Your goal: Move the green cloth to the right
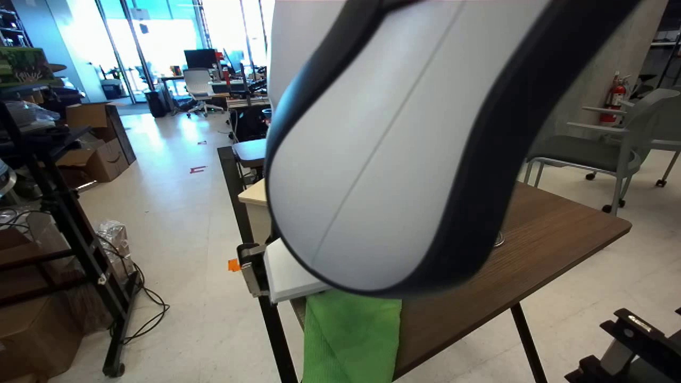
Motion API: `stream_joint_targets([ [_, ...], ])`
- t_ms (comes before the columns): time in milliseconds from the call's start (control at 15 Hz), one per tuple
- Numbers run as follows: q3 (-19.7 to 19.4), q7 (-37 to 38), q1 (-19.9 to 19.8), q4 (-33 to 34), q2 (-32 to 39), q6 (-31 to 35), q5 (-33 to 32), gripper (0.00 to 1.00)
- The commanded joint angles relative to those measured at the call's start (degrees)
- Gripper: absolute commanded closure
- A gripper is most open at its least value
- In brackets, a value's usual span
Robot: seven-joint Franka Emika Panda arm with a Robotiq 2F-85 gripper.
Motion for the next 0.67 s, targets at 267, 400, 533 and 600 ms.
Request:
stream_joint_targets([
  [267, -4.1, 1.1, 1.7, 3.4, 3.6, -2.4, 2.4, 0.93],
  [400, -4.6, 1.8, 2.3, 3.5, 3.4, -2.7, 2.2, 1.0],
  [533, -5.0, 2.1, 2.8, 3.1, 3.1, -2.6, 1.9, 0.99],
  [600, -5.5, 2.4, 3.3, 2.9, 2.9, -2.7, 1.8, 0.98],
])
